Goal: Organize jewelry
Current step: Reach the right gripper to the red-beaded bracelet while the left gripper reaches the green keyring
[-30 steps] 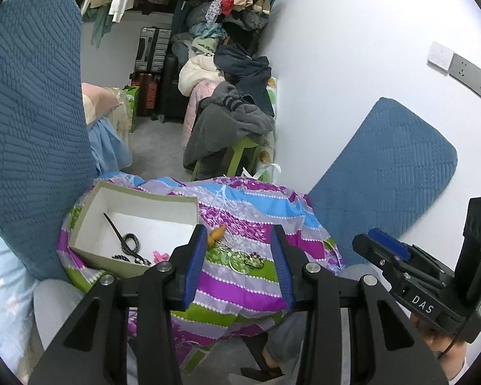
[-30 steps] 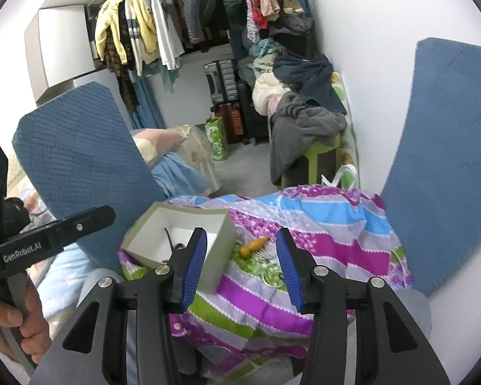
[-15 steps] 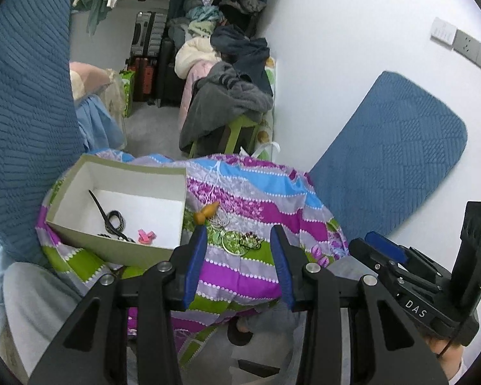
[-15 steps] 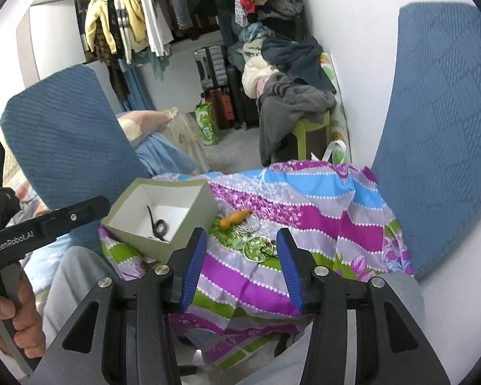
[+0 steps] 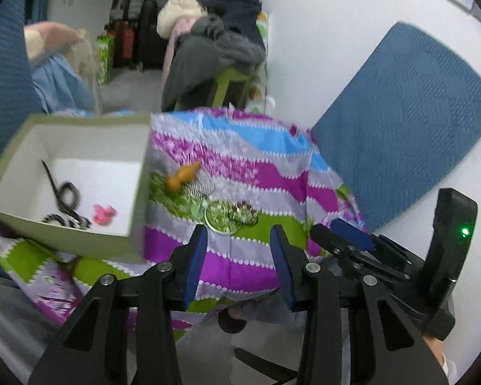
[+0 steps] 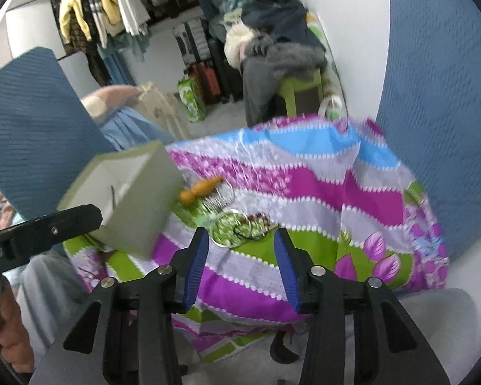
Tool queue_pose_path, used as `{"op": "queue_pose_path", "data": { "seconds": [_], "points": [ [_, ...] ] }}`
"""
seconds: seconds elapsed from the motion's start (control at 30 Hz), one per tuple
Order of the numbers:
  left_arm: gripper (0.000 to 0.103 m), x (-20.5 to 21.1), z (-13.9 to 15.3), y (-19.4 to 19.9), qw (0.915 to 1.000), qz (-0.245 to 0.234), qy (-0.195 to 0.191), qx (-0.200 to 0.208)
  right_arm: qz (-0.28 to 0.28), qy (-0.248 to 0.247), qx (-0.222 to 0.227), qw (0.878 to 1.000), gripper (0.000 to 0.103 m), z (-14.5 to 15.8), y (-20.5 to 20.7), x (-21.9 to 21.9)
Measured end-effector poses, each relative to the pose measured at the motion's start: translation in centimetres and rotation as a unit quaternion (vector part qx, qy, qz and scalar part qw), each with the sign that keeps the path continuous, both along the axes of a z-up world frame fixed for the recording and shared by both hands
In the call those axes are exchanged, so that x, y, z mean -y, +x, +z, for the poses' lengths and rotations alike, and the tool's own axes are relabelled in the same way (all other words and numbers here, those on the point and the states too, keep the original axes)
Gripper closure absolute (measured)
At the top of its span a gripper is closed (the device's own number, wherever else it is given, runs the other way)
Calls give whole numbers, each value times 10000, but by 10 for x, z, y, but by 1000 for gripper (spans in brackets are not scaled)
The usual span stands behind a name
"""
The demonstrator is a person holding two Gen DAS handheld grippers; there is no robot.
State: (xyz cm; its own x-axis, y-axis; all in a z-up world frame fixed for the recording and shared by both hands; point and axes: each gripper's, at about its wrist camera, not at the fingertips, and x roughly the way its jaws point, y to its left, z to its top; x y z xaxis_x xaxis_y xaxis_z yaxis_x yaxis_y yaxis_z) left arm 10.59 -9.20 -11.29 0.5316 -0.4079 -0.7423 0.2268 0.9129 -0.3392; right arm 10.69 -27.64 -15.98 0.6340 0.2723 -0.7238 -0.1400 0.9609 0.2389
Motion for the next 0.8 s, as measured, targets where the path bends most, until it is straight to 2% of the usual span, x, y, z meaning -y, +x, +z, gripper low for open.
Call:
{"op": "queue_pose_path", "data": {
  "seconds": [0.2,0.3,0.4,0.63,0.8],
  "points": [
    [64,18,-41,25,9993,-58,169,-330,68,370,-479,9981,70,-37,34,11],
    [68,24,-57,38,9988,2,241,-431,169,88,-503,9986,70,-45,54,7],
    [68,29,-72,52,9982,86,335,-487,381,111,-716,9966,73,-60,75,5],
    [68,36,-99,78,9962,265,608,-561,729,-182,-1069,9914,80,-91,106,-2],
    [68,35,-112,92,9938,346,841,-646,949,-465,-955,9898,80,-96,113,-8]
  ]
}}
